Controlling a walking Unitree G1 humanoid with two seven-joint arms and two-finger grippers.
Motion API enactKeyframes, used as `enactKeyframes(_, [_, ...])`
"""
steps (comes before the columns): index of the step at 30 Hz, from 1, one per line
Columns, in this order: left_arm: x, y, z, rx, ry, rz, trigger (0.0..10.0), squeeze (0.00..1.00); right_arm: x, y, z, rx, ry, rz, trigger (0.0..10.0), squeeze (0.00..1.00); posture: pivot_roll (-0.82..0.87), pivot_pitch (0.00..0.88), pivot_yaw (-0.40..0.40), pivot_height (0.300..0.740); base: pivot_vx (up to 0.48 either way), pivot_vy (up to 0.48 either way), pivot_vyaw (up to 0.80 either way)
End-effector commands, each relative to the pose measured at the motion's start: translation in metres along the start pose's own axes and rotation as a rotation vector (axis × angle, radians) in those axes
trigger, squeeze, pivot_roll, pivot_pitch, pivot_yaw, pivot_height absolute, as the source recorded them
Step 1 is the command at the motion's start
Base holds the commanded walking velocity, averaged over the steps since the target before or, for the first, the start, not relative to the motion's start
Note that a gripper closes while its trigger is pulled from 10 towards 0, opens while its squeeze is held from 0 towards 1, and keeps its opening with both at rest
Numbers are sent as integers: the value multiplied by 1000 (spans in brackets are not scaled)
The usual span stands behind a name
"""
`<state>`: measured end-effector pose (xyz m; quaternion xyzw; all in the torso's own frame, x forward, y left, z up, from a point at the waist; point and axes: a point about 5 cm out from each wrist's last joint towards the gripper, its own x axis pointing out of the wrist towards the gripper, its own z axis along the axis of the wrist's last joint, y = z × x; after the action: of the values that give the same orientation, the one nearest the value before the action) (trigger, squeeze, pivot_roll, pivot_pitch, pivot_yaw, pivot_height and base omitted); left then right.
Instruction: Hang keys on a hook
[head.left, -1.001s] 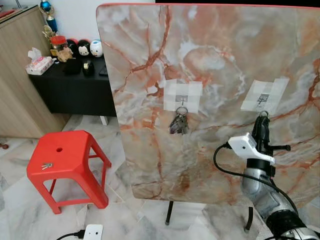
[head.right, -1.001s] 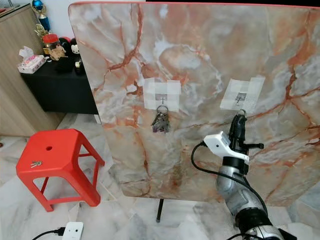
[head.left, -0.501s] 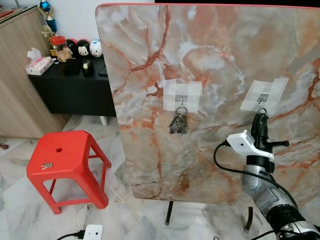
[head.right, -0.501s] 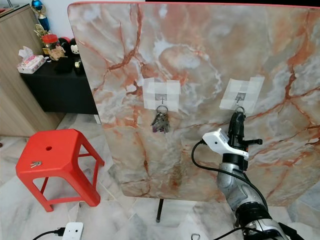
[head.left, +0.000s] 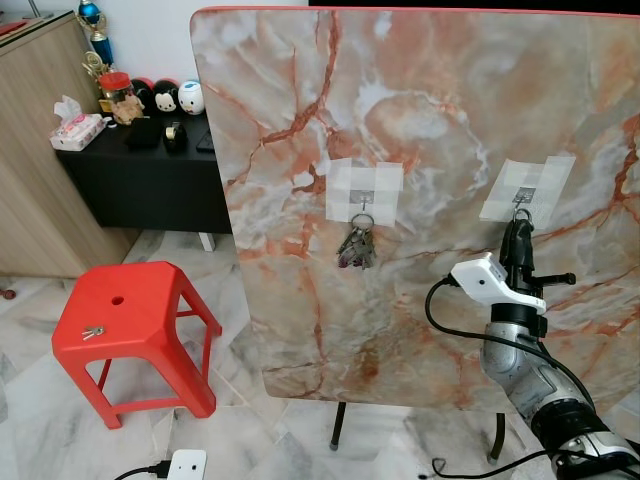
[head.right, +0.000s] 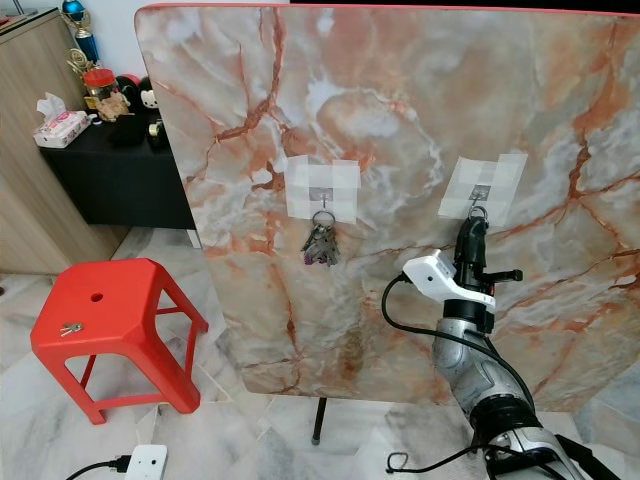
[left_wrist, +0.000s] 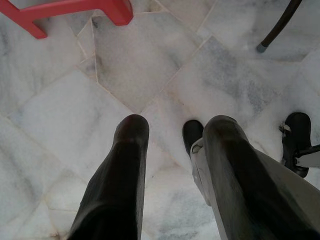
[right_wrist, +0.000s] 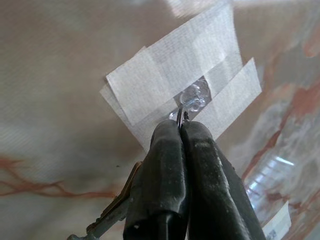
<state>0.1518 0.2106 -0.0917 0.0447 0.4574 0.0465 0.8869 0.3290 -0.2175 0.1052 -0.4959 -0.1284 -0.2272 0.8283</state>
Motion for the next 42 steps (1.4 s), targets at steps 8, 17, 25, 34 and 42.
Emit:
enactKeyframes(8, [-1,-1,-8,12,34,-3,10000,0,4,0,2,-9,-7,17,10000,0,-79,0,-22,740,0,0,0])
enactKeyframes(17, [-1,0,-7,13,34,-3,10000,0,3,2,1,-7,-2,29,10000,0,-79,0,-23,740,0,0,0])
enactKeyframes(25, [-1,-1,-8,16,35,-5,10000,0,3,3,3,22,1,28,10000,1000,-79,0,-22,740,0,0,0])
enactKeyframes(34, [-1,-3,-8,17,36,-12,10000,0,-2,8,7,56,-12,67,10000,1000,-79,0,-22,740,0,0,0])
enactKeyframes(42, [-1,-3,-8,19,35,-16,10000,0,-36,41,3,140,80,354,10000,525,-83,0,-25,740,0,0,0])
